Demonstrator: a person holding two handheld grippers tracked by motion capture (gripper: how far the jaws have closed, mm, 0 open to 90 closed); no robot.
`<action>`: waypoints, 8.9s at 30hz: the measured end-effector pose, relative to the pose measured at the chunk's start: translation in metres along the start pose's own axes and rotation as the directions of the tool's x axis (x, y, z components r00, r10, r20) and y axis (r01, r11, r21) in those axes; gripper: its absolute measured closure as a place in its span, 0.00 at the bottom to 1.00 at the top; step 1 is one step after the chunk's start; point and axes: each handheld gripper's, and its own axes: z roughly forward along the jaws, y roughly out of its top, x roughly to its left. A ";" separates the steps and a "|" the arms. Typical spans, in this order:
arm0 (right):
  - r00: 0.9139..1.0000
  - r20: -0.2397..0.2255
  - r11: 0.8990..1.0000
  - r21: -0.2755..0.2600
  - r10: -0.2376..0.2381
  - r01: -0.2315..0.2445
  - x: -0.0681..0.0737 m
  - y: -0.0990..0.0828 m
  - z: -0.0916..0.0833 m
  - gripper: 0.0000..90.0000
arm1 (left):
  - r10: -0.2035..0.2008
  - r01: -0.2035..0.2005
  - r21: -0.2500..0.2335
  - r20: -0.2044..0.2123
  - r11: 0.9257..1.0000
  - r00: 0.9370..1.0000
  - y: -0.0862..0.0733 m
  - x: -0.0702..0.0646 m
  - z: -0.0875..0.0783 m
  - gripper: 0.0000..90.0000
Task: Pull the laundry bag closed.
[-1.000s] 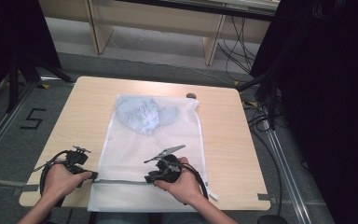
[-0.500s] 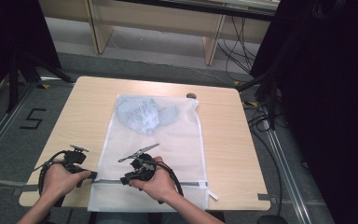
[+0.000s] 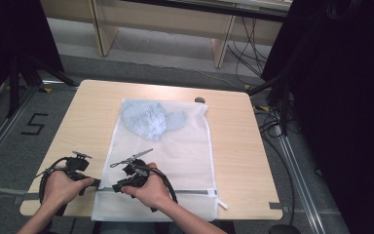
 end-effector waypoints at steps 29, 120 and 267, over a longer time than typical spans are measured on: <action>0.999 -0.027 1.000 0.011 0.019 -0.019 0.009 0.021 0.035 0.82 | 0.029 -0.029 0.039 0.016 0.999 0.999 0.001 0.006 -0.001 1.00; 0.972 0.019 0.972 -0.014 0.234 -0.234 0.007 0.007 0.042 0.97 | 0.110 -0.111 -0.005 -0.088 0.994 0.990 -0.003 -0.016 0.003 1.00; 0.970 0.116 0.976 -0.045 0.215 -0.211 -0.005 -0.021 -0.016 0.97 | 0.100 -0.101 -0.012 -0.070 0.995 0.993 -0.003 -0.013 0.003 1.00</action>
